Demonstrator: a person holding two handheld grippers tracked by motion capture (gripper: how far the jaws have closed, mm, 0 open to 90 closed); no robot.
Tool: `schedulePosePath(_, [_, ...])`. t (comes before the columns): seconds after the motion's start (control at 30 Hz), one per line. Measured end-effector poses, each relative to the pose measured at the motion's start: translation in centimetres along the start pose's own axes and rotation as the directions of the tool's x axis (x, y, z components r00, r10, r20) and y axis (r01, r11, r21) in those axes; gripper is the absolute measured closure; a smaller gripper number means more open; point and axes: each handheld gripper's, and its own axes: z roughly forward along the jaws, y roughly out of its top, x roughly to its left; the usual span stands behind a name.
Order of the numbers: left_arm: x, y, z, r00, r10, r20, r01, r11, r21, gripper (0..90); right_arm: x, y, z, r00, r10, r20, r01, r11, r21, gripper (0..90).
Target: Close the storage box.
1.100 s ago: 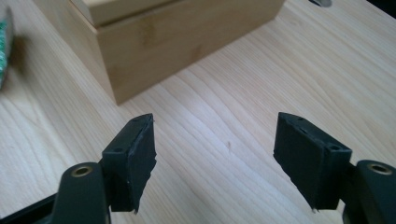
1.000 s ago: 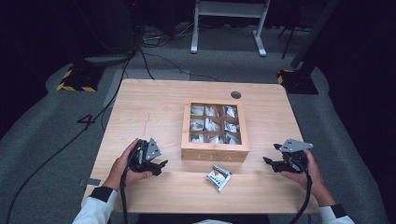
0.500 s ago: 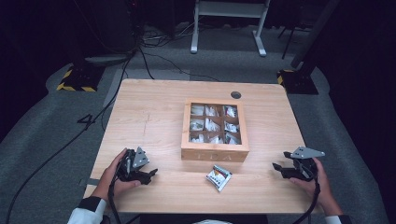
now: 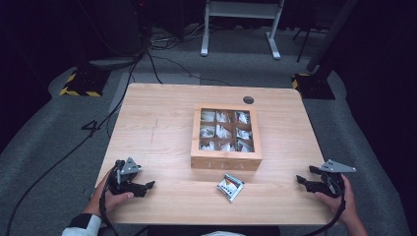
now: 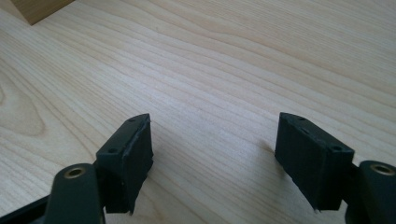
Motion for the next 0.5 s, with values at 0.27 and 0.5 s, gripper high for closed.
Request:
schedulePosePath(0.27, [-0.02, -0.45, -0.06, 0.9999, -0.01, -0.009, 0.009, 0.9996, -0.027, 16.3, -0.15, -0.1, 0.04, 0.9999, 0.014, 0.001, -0.014, 1.0, -0.002, 25.0])
schedulePosePath(0.5, [-0.04, -0.46, -0.06, 0.9999, -0.012, -0.009, 0.011, 0.9996, -0.027, 16.3, -0.14, -0.1, 0.06, 0.9999, 0.016, 0.005, -0.016, 1.0, 0.0, 23.9])
